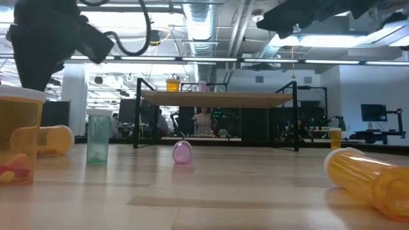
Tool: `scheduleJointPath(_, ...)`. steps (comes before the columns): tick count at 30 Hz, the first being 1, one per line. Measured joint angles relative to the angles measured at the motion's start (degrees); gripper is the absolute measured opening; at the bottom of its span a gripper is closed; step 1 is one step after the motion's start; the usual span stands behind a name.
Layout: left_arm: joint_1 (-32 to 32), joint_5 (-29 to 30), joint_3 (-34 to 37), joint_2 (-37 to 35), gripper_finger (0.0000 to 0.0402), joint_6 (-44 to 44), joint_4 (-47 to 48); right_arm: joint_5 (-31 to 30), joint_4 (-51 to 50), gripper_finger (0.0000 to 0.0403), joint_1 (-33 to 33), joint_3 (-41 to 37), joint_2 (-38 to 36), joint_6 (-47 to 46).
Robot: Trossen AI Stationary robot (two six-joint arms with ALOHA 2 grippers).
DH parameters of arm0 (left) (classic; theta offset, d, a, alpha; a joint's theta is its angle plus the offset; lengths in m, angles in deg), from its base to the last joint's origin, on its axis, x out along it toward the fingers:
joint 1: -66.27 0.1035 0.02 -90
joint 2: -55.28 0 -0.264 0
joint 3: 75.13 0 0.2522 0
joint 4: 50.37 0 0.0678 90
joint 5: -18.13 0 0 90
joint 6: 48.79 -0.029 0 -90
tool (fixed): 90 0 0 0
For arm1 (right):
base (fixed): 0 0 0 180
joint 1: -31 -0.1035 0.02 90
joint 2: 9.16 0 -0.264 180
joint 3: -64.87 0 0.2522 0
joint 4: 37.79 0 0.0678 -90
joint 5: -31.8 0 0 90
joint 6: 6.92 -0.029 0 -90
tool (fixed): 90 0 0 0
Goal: Pick and place medicine bottles onto shelf by color
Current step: Put the large orange pill bottle on the shelf align with the other large orange pill bottle
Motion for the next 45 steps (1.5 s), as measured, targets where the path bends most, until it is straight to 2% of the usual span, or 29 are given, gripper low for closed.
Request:
scheduleJointPath(3,-0.9,2.8,0.0,-1.9,0.0226,3.1,1.9,-0.1,-0.1,0.0191,0.3,0.0,0.0,0.0)
scheduleJointPath(9,-6.1,16.3,1.6,-8.6,0.0252,12.1,-0.6,-0.1,-1.7,0.0191,0.2,0.0,0.0,0.0)
scheduleJointPath(21,-16.2,26.3,8.9,-9.4,0.0256,28.4,-5.4,-0.2,-1.6,0.0191,0.1,0.0,0.5,-0.5)
scheduleJointPath(27,-18.5,28.3,8.9,-9.4,0.0256,33.8,-5.9,-0.2,-0.1,0.0191,0.1,0.0,0.5,-0.5)
scheduleJointPath(32,-19.0,30.8,8.9,-8.6,0.0257,33.4,-7.1,-0.2,0.3,0.0191,0.1,0.0,0.5,-0.5)
scheduleJointPath(40,-18.0,24.7,8.9,-2.1,0.029,33.7,-8.5,-0.2,0.2,0.0191,0.1,0.0,0.5,-0.5)
scheduleJointPath(45,-16.8,24.1,8.9,0.0,0.0307,35.1,-8.9,-0.1,0.0,0.0191,0.1,0.0,0.5,-0.8)
